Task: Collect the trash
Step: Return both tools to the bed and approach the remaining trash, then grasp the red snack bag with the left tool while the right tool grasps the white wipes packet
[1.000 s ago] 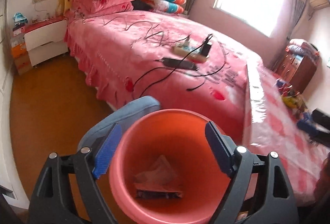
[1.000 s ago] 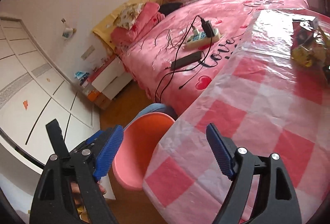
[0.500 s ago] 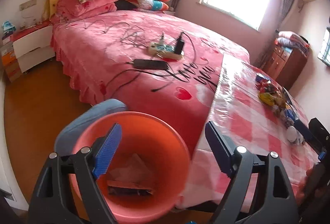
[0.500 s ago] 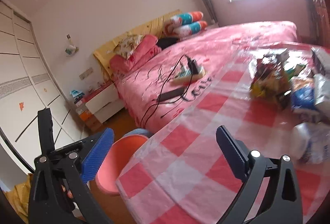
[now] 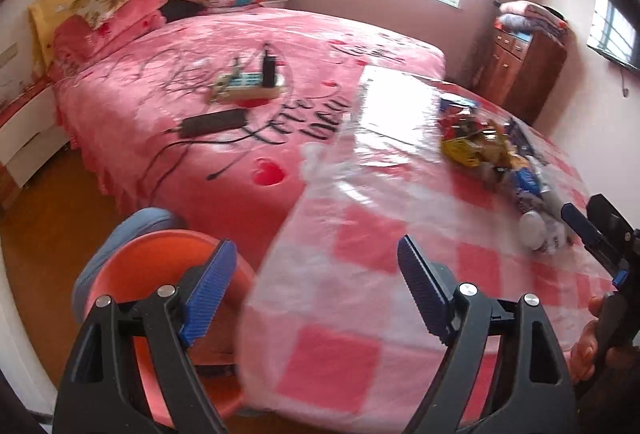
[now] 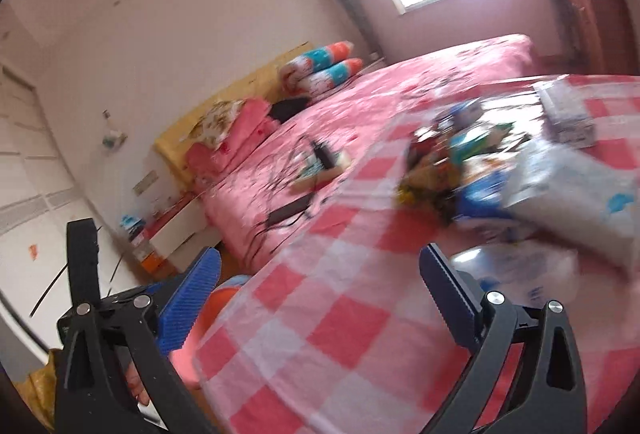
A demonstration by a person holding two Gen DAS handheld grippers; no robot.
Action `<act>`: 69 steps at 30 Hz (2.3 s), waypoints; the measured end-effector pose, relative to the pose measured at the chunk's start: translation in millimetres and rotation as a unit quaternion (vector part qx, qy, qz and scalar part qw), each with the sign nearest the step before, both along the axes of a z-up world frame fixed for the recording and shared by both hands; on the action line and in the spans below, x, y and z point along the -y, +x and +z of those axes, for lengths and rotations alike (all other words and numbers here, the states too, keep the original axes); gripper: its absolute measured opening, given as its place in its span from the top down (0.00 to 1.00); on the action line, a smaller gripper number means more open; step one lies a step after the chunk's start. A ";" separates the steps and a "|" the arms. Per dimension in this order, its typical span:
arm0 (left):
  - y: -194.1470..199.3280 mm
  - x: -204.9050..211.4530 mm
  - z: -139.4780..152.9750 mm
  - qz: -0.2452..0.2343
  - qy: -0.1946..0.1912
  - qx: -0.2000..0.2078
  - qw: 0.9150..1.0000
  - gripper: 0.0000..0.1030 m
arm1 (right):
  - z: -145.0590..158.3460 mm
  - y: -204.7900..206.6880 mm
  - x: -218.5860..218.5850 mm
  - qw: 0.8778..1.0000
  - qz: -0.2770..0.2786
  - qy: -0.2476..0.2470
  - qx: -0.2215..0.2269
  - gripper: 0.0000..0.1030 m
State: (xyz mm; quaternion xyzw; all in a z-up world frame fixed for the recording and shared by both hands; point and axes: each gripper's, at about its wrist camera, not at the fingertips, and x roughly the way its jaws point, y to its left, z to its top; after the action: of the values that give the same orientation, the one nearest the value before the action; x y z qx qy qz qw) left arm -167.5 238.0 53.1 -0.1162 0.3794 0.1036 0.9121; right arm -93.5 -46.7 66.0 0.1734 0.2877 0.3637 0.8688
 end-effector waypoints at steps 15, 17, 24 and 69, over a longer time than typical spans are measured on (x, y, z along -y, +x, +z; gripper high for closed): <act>166.3 76.8 34.5 -0.120 -0.091 -0.017 0.989 0.19 | -21.5 68.7 102.9 0.990 -0.101 0.032 -0.094 0.05; 190.8 83.3 35.0 -0.130 -0.087 -0.026 0.987 0.19 | -24.5 74.5 113.0 0.988 -0.106 0.038 -0.102 0.05; 275.6 101.3 13.3 -0.144 -0.091 -0.086 0.982 0.23 | -36.4 99.5 140.4 0.985 -0.114 0.036 -0.124 0.05; 198.1 105.9 -18.6 -0.152 -0.117 -0.086 0.978 0.57 | -24.6 106.3 66.7 0.969 0.040 -0.240 -0.044 0.21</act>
State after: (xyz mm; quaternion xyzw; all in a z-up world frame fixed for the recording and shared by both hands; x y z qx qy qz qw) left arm 30.6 132.2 34.5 -0.1540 0.4790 -0.0718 0.8612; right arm 12.8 -113.4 41.5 -0.0358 0.4114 0.3103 0.8563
